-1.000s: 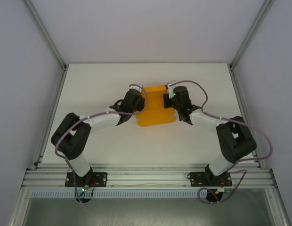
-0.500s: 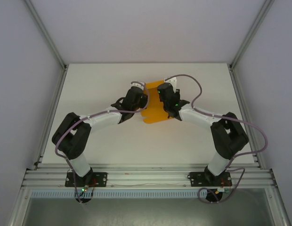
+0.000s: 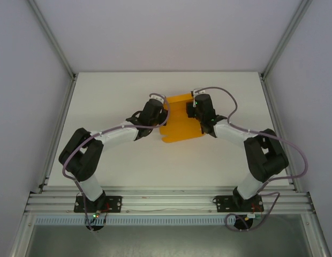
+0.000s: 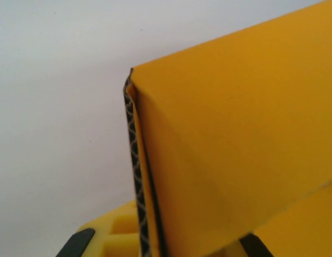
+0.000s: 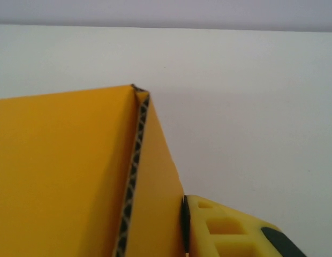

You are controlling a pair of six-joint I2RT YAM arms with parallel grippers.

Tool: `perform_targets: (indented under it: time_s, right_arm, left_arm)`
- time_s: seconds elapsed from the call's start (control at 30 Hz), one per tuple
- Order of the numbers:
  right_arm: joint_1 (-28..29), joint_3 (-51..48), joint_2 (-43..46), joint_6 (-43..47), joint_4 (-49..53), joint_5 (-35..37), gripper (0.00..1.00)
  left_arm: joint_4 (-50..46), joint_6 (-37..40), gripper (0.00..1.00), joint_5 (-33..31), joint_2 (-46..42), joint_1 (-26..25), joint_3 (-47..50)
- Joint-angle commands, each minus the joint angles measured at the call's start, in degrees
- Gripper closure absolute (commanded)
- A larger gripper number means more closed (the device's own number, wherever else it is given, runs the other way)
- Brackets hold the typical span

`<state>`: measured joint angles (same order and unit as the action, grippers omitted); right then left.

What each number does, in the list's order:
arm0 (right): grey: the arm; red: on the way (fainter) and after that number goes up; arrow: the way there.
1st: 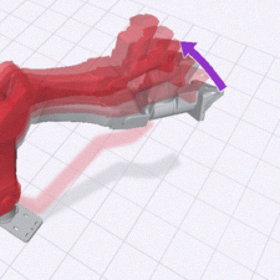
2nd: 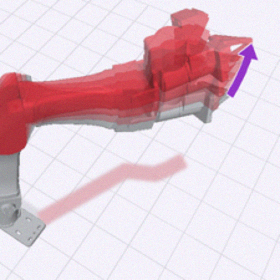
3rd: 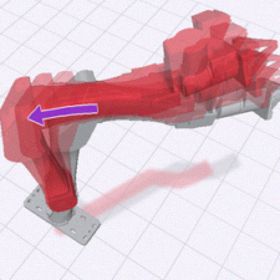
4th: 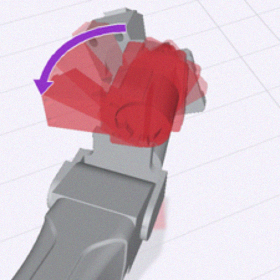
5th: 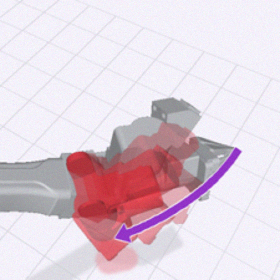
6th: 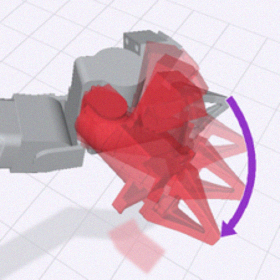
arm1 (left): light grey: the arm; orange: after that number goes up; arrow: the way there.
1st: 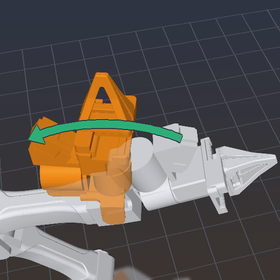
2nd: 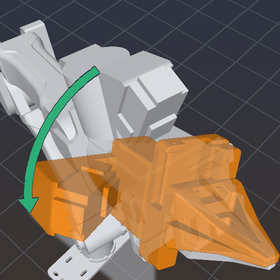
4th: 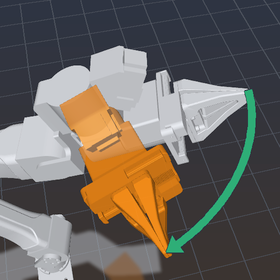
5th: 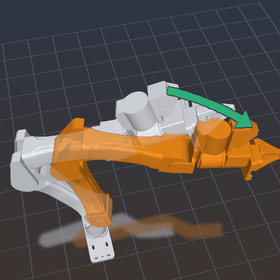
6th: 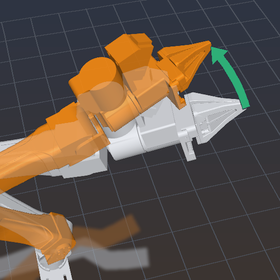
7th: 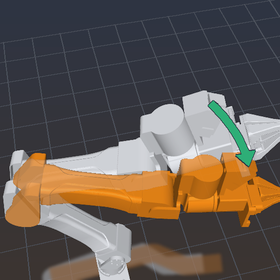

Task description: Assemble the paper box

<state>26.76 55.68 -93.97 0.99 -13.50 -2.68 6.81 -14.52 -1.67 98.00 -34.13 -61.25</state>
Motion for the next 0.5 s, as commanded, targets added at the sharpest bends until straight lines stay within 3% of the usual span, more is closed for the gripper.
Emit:
perform_targets:
  time_s: [0.0, 0.1, 0.23, 0.47]
  right_arm:
    - [-0.7, 1.0, 1.8, 2.1, 0.2, -3.1, 0.83]
    - [-0.7, 1.5, 2.1, 2.3, 2.1, -0.8, 1.00]
    - [-0.7, 2.9, 1.5, -0.9, 5.3, 9.2, 1.00]
    - [0.0, 6.1, -1.8, -18.6, 13.2, 38.4, 1.00]
  left_arm:
    - [0.8, 1.2, 1.00, 5.4, -2.4, -1.1, -0.8]
    - [0.1, 1.2, 1.00, 4.1, -2.6, -1.1, -1.0]
    - [-2.2, 0.0, 1.00, 0.5, -2.3, -1.1, -2.3]
    - [-11.0, -8.4, 1.00, -13.1, 1.4, -1.1, -7.2]
